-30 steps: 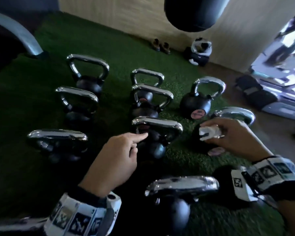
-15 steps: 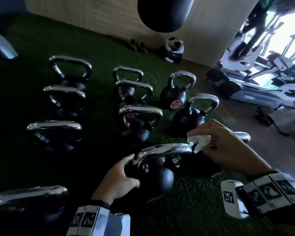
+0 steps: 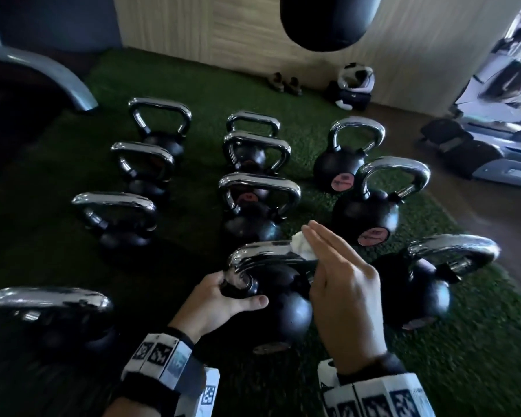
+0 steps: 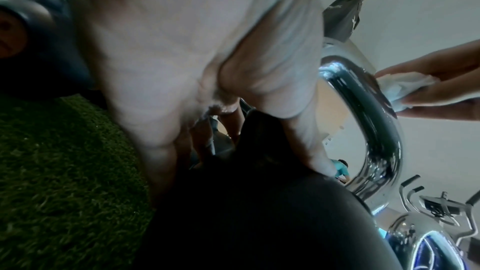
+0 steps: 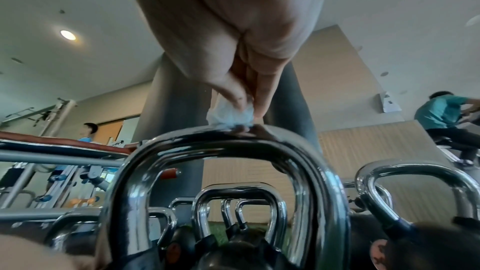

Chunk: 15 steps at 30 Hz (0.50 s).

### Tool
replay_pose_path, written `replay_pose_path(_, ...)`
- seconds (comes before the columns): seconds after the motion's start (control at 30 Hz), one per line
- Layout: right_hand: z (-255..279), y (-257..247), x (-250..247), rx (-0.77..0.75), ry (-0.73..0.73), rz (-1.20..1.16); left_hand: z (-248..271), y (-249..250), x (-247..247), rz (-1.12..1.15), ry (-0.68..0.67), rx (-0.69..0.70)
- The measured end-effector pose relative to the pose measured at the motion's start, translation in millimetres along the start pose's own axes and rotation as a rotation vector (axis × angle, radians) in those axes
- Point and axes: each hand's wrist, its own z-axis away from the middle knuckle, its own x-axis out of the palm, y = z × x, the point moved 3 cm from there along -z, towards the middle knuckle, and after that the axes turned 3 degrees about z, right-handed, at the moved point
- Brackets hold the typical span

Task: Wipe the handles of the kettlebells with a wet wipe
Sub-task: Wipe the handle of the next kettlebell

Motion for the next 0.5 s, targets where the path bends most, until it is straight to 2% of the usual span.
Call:
replay_pose_path(0.17, 18.3, -7.2, 12.2, -0.04, 0.015, -0.009, 3.7, 6.2, 0.7, 0.021, -0.004, 0.031)
replay_pose_path(0.37, 23.1, 33.3, -1.1, 0.138, 0.11, 0.004, 2.7, 4.5, 4.1, 0.084, 0.004, 0.068)
replay_pose_path(0.5, 27.1, 23.2, 3.7, 0.129, 0.156, 0.006, 0.6, 3.1, 5.2, 0.078, -0.008, 0.126)
